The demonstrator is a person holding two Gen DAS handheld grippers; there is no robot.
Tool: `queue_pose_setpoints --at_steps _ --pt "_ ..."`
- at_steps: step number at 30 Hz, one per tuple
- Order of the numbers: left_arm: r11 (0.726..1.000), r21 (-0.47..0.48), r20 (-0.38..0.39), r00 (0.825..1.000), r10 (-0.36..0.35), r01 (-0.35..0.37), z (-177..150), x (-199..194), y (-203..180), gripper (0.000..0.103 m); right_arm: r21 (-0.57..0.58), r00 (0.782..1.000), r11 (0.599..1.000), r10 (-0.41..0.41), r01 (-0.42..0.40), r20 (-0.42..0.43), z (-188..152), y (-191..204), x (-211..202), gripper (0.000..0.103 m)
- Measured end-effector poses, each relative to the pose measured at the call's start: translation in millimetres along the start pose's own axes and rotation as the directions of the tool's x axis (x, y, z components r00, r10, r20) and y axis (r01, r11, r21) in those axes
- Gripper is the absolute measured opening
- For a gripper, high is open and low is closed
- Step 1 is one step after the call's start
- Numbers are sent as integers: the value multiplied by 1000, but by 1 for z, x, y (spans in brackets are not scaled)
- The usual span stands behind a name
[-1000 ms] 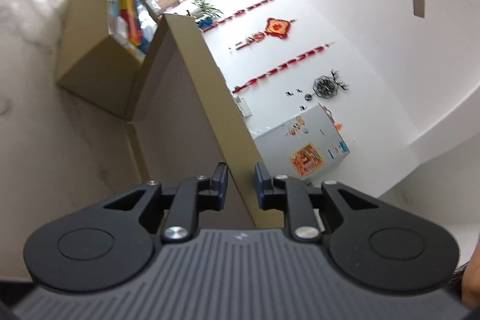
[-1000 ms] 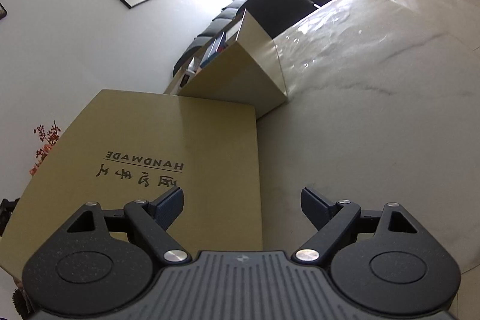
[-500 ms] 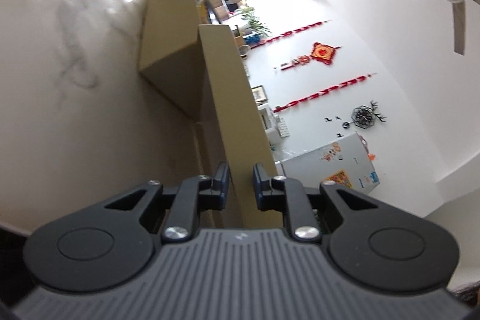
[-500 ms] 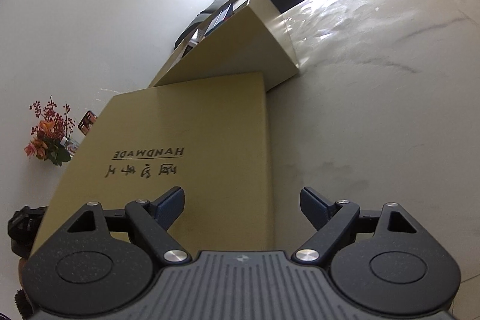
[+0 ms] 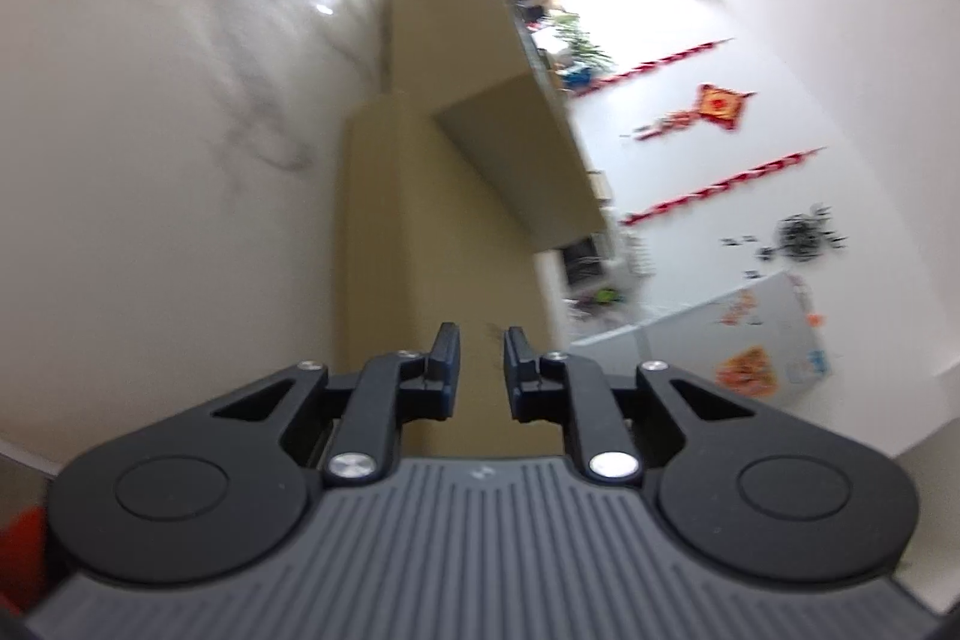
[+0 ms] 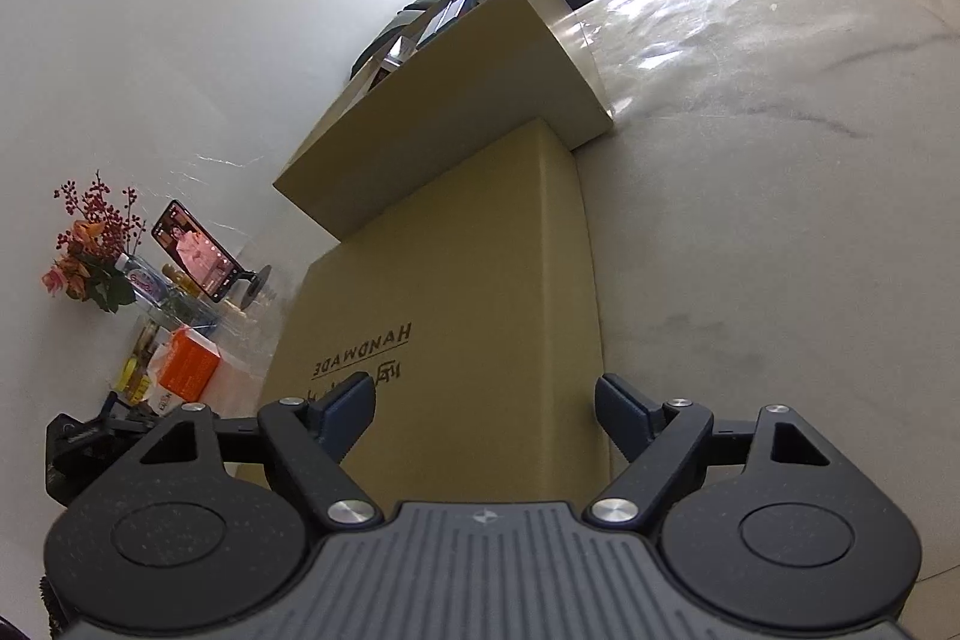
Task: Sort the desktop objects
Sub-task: 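Swing the lid with both tools over the open tall box, then lower the lid with both tools onto the tall box opening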
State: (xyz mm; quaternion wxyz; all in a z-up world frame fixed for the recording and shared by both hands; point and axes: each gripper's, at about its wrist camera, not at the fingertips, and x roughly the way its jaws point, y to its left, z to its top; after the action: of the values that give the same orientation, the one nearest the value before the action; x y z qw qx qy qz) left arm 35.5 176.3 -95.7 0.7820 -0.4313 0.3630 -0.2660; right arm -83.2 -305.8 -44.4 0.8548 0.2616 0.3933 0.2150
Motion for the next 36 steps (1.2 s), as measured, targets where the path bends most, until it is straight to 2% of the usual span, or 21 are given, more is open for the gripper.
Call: queue_pose_setpoints --at_steps 3,5,8,10,13,20,25,30,36 --pt "995 56 13 997 77 -78 1 1 -4 25 -5 1000 1000 -6 6 -2 0 -1 1 84" --pt "992 88 7 996 92 -92 1 4 -9 32 -14 1000 1000 -21 21 0 0 -1 0 84" --pt "983 143 1 993 119 -118 1 10 -17 50 -35 999 998 -45 45 4 0 -1 1 84" --pt "972 189 -3 990 143 -140 0 13 -21 56 -48 999 997 -53 54 5 0 -2 1 84" --pt "959 237 -16 987 163 -155 -2 17 -24 59 -76 998 995 -67 67 7 -1 -2 2 84" --pt "945 301 -30 989 145 -130 -11 9 -15 67 -151 997 985 -83 83 7 -6 2 2 84" --pt "946 312 -74 991 112 -84 -16 8 -4 67 -178 998 982 -68 68 3 -9 4 4 84" --pt "945 316 -69 992 108 -81 -26 10 -3 67 -190 999 981 -51 50 1 -11 6 6 84" --pt "936 344 -65 992 108 -79 -32 16 -11 77 -203 999 978 -45 44 -1 -13 11 9 84"
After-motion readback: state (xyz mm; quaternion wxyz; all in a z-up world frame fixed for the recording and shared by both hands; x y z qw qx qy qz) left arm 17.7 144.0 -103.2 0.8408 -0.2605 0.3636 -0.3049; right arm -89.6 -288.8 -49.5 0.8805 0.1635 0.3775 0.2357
